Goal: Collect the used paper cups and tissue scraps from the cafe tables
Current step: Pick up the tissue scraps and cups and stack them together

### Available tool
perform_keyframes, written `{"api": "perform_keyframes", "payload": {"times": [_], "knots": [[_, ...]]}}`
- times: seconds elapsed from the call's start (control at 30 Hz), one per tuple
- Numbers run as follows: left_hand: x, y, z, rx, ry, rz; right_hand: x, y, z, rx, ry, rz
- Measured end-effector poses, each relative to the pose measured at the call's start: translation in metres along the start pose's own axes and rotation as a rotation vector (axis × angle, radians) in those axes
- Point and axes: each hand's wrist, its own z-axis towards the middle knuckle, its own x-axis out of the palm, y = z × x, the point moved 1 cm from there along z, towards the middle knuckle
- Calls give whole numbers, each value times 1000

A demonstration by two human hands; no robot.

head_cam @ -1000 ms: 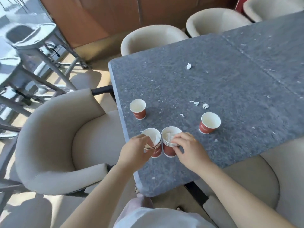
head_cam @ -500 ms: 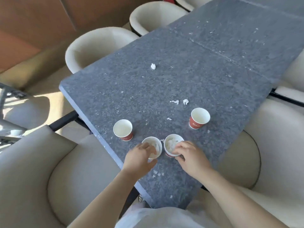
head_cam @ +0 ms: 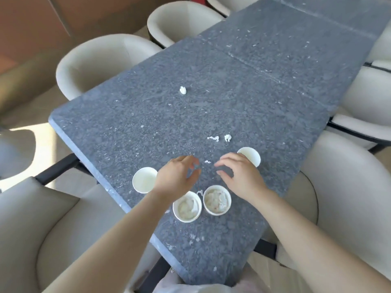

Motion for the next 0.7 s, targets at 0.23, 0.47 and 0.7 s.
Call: {"api": "perform_keyframes", "payload": {"times": [0.23,0.47,0.7], "knots": [[5,23,56,-77,81,78,-9,-42,78,-45,95,-49],[36,55,124,-251,166,82,10,-87,151,-44,262,-130],[70,102,168,-296,206,267,48,-132,188,20,567,-264]]}}
